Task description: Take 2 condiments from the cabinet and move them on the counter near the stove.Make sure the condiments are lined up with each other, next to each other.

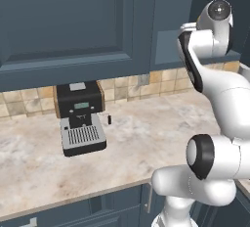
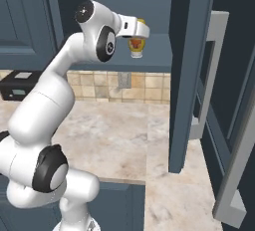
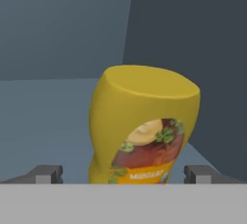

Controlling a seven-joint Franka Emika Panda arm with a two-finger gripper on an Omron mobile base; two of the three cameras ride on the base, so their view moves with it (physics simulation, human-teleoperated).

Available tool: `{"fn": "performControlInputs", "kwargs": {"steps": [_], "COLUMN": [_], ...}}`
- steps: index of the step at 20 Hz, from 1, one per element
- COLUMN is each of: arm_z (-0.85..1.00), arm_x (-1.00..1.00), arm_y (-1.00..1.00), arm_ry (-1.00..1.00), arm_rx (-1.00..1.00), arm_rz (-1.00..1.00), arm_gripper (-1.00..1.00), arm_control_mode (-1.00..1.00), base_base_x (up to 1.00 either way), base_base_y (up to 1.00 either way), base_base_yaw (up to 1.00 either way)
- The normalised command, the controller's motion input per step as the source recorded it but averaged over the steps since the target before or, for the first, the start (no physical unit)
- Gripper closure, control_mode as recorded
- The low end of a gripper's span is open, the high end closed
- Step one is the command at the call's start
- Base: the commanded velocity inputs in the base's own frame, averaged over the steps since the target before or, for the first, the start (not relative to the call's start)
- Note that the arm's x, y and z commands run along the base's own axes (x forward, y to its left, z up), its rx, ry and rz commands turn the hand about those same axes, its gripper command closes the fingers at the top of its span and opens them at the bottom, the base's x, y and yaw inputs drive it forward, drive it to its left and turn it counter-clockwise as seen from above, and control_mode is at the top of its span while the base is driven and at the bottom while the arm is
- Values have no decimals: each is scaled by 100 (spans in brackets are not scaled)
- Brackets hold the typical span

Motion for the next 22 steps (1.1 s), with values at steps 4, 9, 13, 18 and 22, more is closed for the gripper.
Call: {"fn": "performControlInputs", "kwargs": {"steps": [4, 9, 13, 18, 22], "arm_z": [0, 0, 0, 0, 0], "arm_x": [12, 8, 6, 3, 0], "arm_y": [-4, -2, 0, -1, -1], "arm_ry": [0, 0, 0, 0, 0], "arm_rx": [0, 0, 0, 0, 0], "arm_rz": [0, 0, 0, 0, 0], "arm_gripper": [-100, -100, -100, -100, -100], "arm_control_mode": [-100, -100, -100, -100, -100], "base_base_x": [0, 0, 0, 0, 0], "base_base_y": [0, 0, 0, 0, 0], "base_base_yaw": [0, 0, 0, 0, 0]}}
